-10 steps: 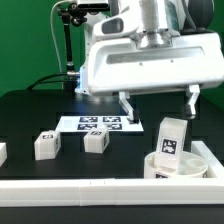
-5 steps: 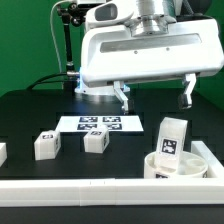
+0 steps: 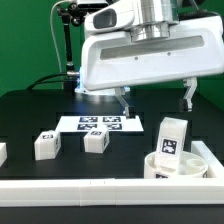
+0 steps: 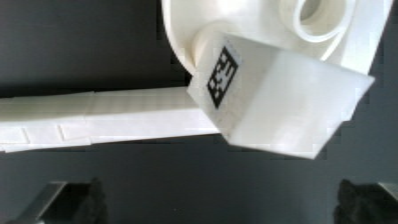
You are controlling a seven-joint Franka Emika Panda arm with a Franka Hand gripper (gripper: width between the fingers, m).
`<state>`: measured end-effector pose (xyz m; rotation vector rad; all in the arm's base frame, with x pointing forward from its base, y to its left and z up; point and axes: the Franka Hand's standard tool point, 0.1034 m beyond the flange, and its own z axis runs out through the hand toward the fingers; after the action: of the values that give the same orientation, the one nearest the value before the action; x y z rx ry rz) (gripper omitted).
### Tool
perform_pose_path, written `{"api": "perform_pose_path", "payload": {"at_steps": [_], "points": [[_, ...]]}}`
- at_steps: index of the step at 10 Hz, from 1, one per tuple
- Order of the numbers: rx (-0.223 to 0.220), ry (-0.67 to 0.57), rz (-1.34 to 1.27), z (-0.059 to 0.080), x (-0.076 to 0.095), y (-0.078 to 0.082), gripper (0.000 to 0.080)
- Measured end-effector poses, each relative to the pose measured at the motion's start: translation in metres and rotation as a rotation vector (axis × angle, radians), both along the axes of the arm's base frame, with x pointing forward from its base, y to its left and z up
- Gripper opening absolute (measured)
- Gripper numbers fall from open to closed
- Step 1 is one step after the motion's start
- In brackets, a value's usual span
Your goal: Assemble stool
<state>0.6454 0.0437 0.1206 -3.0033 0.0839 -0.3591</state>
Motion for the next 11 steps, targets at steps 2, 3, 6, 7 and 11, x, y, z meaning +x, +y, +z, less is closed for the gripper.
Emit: {"api": "perform_pose_path", "payload": {"at_steps": [2,3,6,7,11], "points": [[0.025,0.178,0.025,-0.002,-0.011,0.004,0.0649],[0.031,0.22,0.02,0.0,-0.008,0.005,0.0649],[-0.03,0.231,-0.087,-0.005,-0.009,0.019,0.0649],[-0.03,0.216,-0.086,-0.007,-0.008,0.016,0.0649],[-0.047,0.206,0.037,-0.007,-0.009,0.017,0.0649]]}}
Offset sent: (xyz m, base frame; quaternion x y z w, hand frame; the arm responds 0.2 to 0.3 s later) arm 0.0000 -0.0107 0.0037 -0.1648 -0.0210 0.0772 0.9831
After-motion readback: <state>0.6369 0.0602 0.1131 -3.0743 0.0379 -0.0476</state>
